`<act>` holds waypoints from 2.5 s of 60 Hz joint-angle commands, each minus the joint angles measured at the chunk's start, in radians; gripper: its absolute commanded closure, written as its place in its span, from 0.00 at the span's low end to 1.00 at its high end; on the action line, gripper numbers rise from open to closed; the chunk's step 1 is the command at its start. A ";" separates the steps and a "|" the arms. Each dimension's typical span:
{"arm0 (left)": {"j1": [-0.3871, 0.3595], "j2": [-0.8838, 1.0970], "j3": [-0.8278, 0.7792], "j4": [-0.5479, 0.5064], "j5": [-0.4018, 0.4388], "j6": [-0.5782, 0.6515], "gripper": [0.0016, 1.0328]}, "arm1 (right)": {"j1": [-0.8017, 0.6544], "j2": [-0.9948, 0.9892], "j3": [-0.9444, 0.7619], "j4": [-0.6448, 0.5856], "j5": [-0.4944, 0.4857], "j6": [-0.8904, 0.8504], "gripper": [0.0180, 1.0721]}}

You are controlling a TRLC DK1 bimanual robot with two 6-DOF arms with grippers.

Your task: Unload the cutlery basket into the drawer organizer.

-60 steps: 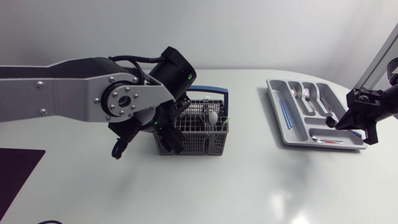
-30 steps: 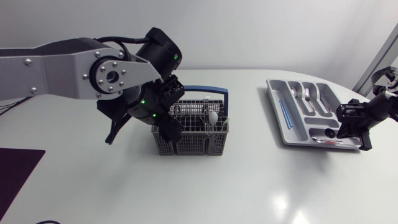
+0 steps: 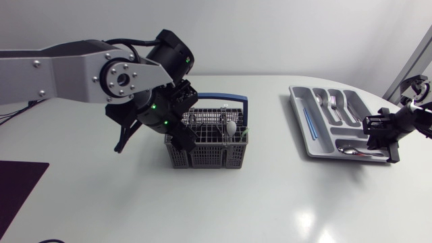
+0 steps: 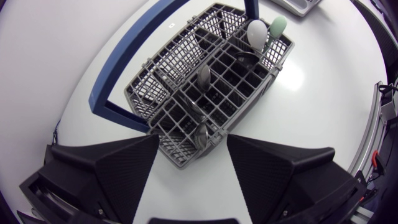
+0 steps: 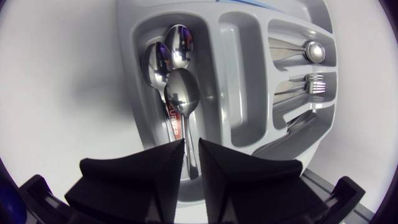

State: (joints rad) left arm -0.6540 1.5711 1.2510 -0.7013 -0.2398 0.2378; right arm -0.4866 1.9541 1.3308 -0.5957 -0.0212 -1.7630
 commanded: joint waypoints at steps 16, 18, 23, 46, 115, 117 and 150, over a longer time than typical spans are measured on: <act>0.011 0.052 0.013 -0.003 0.011 0.021 0.34 | 0.013 -0.115 -0.082 0.002 -0.065 -0.024 0.50; 0.011 0.055 0.013 -0.001 0.013 0.020 0.36 | 0.017 -0.138 -0.094 0.000 -0.077 -0.019 0.47; 0.011 0.066 0.013 0.002 0.016 0.017 0.37 | 0.031 -0.195 -0.119 -0.012 -0.111 -0.001 0.43; 0.024 0.093 0.008 0.040 0.017 0.012 0.60 | 0.161 -0.478 -0.209 -0.170 -0.240 0.169 0.36; -0.035 0.010 -0.048 0.071 -0.055 0.011 0.96 | 0.626 -0.799 -0.392 -0.199 -0.269 0.596 0.36; -0.041 0.003 -0.050 0.071 -0.069 0.011 0.96 | 0.632 -0.802 -0.395 -0.196 -0.269 0.605 0.36; -0.125 -0.169 -0.081 0.080 -0.288 0.115 0.96 | 0.734 -0.833 -0.458 -0.154 -0.266 0.689 0.36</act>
State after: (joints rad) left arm -0.7658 1.4467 1.1965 -0.6270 -0.5068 0.3164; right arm 0.2329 1.1347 0.9073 -0.7555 -0.2874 -1.1023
